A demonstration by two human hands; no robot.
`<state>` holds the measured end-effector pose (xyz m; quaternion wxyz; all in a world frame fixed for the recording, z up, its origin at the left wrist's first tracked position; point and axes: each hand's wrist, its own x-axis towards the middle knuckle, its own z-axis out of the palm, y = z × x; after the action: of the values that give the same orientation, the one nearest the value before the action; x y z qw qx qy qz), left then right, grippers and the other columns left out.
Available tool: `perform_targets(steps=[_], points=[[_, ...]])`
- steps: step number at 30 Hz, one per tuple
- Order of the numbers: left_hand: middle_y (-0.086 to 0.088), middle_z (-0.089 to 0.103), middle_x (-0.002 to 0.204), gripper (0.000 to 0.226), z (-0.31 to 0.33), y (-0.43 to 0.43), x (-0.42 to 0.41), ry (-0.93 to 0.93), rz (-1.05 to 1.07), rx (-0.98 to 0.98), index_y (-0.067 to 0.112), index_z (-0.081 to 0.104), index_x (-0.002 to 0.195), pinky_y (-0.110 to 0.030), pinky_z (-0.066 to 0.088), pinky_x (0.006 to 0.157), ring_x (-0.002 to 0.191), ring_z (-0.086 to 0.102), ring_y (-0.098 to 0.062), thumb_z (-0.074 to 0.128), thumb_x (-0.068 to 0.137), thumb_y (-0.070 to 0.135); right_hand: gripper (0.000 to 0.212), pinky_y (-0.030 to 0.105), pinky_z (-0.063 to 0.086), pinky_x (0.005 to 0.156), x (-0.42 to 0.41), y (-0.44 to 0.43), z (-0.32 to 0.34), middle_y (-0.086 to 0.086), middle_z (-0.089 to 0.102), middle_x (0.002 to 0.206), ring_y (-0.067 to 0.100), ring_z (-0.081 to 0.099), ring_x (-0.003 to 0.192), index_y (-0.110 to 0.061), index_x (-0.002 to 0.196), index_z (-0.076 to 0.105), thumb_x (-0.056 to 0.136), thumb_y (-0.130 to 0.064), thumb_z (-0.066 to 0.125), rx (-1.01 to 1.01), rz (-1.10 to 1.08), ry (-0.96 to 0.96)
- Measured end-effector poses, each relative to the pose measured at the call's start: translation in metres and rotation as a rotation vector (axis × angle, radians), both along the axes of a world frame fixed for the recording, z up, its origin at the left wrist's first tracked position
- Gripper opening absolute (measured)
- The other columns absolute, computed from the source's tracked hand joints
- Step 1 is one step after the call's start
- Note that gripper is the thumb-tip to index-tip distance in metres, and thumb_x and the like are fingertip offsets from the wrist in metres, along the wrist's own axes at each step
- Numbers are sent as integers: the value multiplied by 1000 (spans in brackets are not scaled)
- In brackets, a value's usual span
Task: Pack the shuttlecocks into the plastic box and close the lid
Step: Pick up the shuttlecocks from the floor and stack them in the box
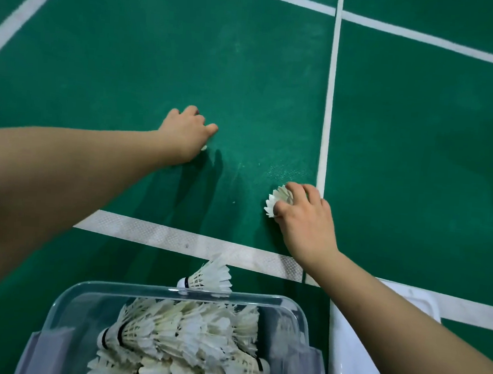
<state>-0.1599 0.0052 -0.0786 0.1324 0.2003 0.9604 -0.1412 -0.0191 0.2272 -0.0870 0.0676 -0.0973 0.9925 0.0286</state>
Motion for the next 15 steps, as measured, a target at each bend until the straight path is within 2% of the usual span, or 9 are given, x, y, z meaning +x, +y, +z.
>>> perform_targets(steps=[2, 4, 8, 11, 15], points=[[-11, 62, 102, 39, 3, 0, 4, -13, -59, -26, 13, 46, 120, -35, 34, 73, 107, 44, -29, 38, 85, -2, 17, 36, 48, 66, 3, 2, 4, 8, 64, 108, 35, 59, 100, -22, 65, 66, 59, -23, 82, -40, 7, 23], [-9, 63, 97, 38, 5, 0, 9, -6, -110, -46, 13, 49, 114, -34, 32, 72, 100, 46, -28, 39, 83, -6, 13, 39, 48, 70, 7, 3, 8, 9, 64, 111, 36, 58, 104, -21, 64, 67, 62, -23, 80, -78, -9, 29], [-7, 61, 103, 32, 20, 1, 24, 19, -164, -40, 13, 53, 106, -33, 31, 74, 101, 53, -26, 41, 82, -5, 7, 43, 45, 80, 11, 1, 14, 10, 62, 115, 37, 53, 110, -19, 68, 69, 69, -22, 74, -132, -34, 55], [-6, 58, 106, 36, 36, 2, 42, 34, -234, -19, 16, 56, 110, -33, 37, 75, 101, 56, -25, 42, 82, -3, 5, 43, 39, 85, 17, -6, 21, 9, 60, 118, 36, 48, 115, -18, 74, 70, 75, -23, 69, -154, -40, 70], [-6, 55, 107, 37, 57, 9, 73, 35, -301, 24, 16, 54, 113, -31, 35, 74, 100, 55, -25, 40, 84, -2, 10, 41, 31, 90, 25, -17, 38, 8, 54, 124, 33, 40, 120, -17, 86, 69, 82, -23, 62, -168, -19, 108]])
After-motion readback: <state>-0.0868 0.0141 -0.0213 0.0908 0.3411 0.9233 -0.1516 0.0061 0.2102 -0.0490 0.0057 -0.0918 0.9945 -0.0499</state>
